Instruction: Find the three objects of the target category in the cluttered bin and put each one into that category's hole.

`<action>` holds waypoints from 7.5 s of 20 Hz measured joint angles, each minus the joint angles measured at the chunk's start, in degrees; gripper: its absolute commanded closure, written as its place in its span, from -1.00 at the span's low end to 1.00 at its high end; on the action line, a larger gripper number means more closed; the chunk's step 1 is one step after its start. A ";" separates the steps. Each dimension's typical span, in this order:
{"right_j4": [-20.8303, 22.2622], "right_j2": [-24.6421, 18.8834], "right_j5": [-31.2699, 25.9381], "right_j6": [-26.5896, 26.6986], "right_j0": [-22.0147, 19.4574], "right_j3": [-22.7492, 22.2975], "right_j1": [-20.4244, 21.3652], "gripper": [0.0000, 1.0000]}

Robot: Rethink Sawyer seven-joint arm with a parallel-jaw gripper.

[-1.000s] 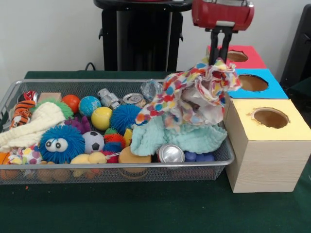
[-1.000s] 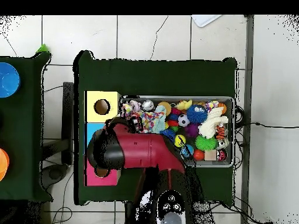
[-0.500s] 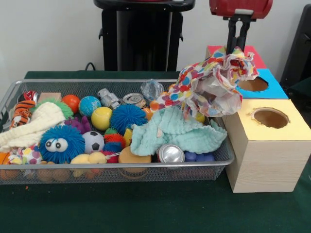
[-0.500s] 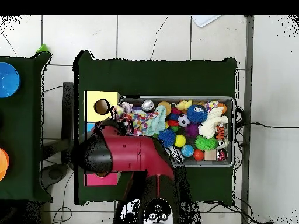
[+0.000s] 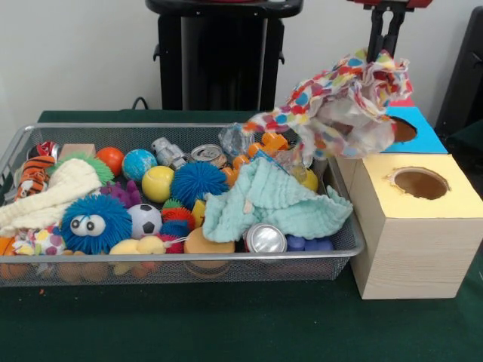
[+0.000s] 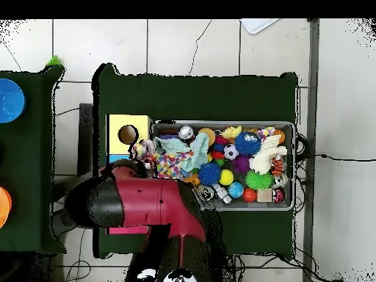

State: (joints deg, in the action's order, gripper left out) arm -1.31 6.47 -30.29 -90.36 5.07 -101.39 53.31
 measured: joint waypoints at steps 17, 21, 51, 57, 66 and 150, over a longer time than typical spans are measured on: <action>-4.84 3.06 -8.25 -0.26 4.85 3.96 2.96 1.00; -5.83 3.38 -9.35 -0.38 4.86 5.71 3.23 1.00; -10.60 3.49 -9.19 -0.39 4.77 13.99 -2.79 1.00; -11.42 3.46 -7.21 -0.39 4.66 13.99 -3.62 1.00; -12.82 2.76 -0.91 -0.39 3.73 13.97 -4.17 1.00; -12.74 -8.62 30.69 -0.38 -4.16 -2.83 -16.34 1.00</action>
State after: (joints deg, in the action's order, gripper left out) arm -14.05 -2.14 0.40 -90.74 0.91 -104.21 36.97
